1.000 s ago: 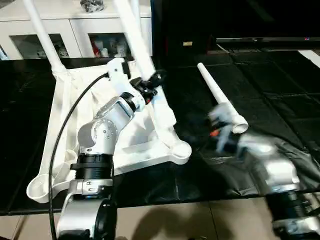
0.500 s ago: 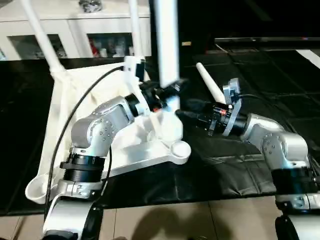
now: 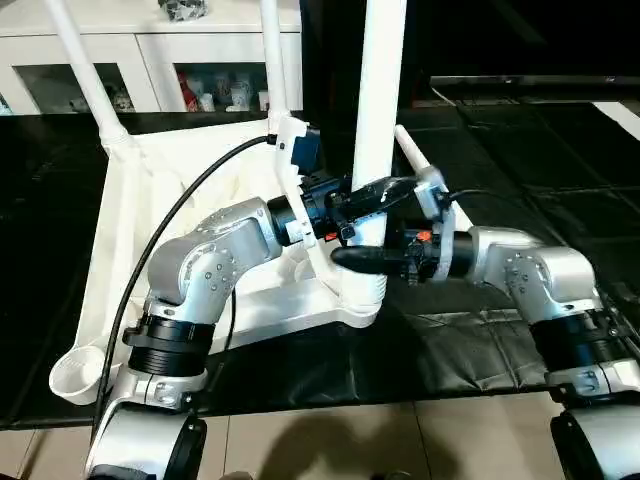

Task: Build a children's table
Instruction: Pick table leg

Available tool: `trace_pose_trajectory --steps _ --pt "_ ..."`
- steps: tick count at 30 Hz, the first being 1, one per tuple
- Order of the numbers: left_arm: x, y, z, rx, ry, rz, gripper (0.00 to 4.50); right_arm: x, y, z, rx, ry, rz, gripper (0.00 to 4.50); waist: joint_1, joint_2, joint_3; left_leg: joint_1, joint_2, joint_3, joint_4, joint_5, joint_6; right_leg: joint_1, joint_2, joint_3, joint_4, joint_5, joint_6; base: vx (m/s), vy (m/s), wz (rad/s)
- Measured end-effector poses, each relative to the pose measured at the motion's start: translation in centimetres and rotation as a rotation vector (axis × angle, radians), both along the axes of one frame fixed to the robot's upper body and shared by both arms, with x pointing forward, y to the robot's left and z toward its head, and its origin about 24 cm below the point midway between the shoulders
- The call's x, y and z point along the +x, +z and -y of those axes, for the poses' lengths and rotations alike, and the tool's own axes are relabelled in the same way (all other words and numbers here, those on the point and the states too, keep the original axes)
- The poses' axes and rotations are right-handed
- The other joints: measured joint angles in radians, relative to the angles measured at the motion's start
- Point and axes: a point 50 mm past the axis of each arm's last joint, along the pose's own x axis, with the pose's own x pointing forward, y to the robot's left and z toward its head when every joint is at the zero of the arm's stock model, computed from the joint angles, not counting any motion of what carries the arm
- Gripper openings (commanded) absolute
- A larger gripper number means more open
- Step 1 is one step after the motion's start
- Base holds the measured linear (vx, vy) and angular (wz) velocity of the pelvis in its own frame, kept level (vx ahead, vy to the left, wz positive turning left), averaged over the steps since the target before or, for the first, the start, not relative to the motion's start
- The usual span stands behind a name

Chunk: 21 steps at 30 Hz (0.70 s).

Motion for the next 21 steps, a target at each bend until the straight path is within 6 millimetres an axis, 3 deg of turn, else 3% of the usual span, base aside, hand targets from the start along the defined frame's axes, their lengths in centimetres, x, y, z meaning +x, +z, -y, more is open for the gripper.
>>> trace_pose_trajectory --steps 3,10,18,21 --pt "-0.02 0.01 0.02 -0.001 -0.003 0.001 1.93 -0.08 -0.03 -0.04 0.006 0.010 -0.012 3.15 0.001 0.000 0.000 0.000 0.000 0.000 0.000 0.000 0.000 0.000 0.000 0.000 0.000 0.000 0.000 0.000 0.000 0.00" --pt "-0.01 0.04 0.01 -0.007 -0.002 -0.001 1.93 -0.18 0.03 -0.10 0.018 0.028 -0.014 2.42 0.005 0.000 0.000 0.001 0.000 0.000 0.001 0.000 0.000 0.000 0.000 0.000 0.001 0.000 0.000 0.000 0.000 0.00" --pt "0.24 -0.02 0.25 -0.034 0.032 -0.031 1.93 -0.16 0.37 0.05 0.016 0.022 0.003 2.08 0.017 0.000 0.000 0.001 0.000 0.000 0.001 0.000 0.000 0.000 0.000 0.000 0.001 0.000 -0.001 0.000 0.000 0.00" --pt "0.56 0.12 0.21 -0.056 0.050 -0.054 2.63 -0.08 0.54 0.07 0.017 0.018 0.009 2.04 0.022 0.000 0.000 0.002 0.000 0.000 0.001 0.000 0.000 0.000 0.000 0.000 0.001 0.000 -0.001 0.000 0.000 0.00"
